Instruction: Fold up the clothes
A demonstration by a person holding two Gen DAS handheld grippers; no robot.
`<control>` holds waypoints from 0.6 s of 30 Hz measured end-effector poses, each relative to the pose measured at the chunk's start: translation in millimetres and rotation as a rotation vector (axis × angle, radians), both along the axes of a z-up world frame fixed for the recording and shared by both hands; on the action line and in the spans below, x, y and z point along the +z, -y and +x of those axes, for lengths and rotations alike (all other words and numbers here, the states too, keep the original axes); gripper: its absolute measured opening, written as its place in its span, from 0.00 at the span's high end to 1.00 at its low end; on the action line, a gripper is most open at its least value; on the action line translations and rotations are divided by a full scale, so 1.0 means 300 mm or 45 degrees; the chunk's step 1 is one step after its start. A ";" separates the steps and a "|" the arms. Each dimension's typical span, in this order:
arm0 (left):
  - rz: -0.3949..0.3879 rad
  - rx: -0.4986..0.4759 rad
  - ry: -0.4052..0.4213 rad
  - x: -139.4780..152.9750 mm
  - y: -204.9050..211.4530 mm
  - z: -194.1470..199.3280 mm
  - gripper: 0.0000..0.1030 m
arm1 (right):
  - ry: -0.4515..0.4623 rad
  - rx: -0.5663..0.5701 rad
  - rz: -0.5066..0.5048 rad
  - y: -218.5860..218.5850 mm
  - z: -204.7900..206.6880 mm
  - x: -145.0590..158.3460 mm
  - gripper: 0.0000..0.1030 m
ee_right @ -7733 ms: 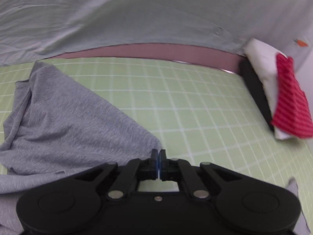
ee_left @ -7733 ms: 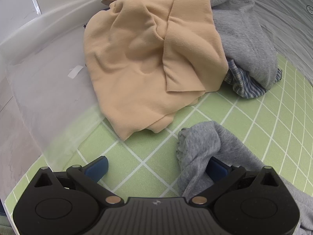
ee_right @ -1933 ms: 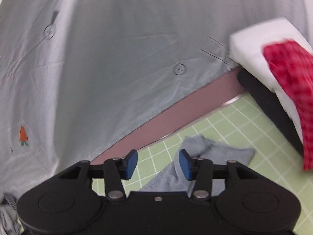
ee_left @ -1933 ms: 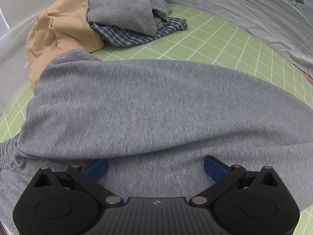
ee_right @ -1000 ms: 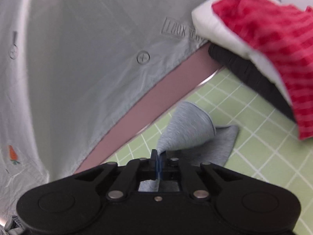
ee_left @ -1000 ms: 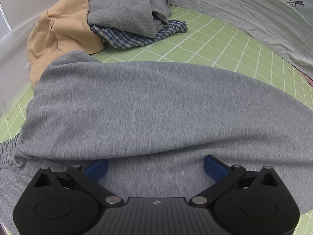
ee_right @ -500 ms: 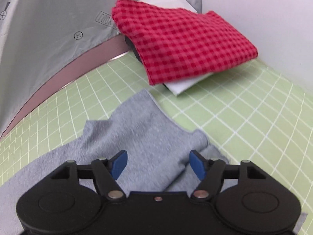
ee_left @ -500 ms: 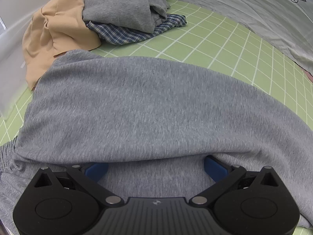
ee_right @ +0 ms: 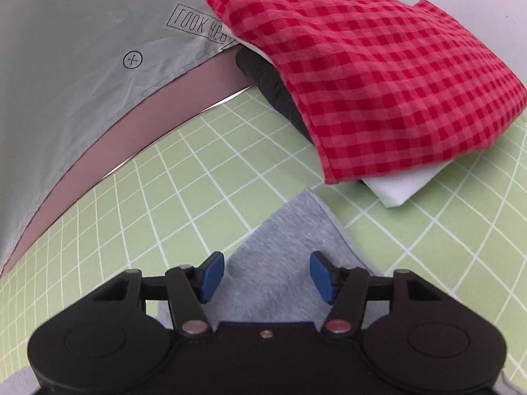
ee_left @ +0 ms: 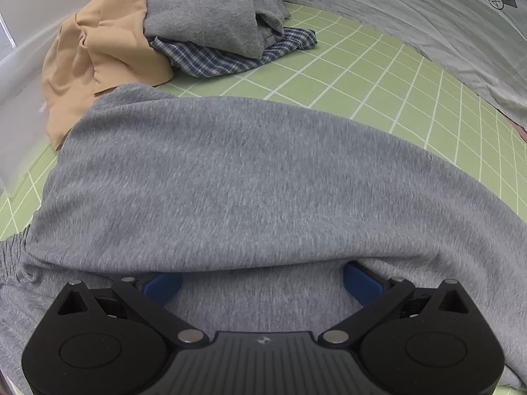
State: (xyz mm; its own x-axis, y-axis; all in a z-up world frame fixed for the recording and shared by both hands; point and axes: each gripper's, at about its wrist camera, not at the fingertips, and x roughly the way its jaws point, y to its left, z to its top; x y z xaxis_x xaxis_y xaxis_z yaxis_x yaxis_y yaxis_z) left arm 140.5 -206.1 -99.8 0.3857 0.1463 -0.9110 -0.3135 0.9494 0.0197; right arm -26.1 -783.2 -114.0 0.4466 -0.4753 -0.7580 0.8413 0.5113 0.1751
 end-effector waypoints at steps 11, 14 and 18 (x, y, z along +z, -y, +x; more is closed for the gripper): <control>0.004 0.000 0.012 0.001 0.003 0.003 0.00 | 0.042 0.123 -0.172 0.173 0.198 0.125 1.00; 0.005 0.003 0.016 0.000 0.001 0.003 0.00 | 0.106 0.141 -0.216 0.232 0.275 0.207 1.00; 0.009 0.013 0.026 0.000 0.006 0.003 0.00 | 0.026 0.265 -0.153 0.203 0.292 0.192 0.48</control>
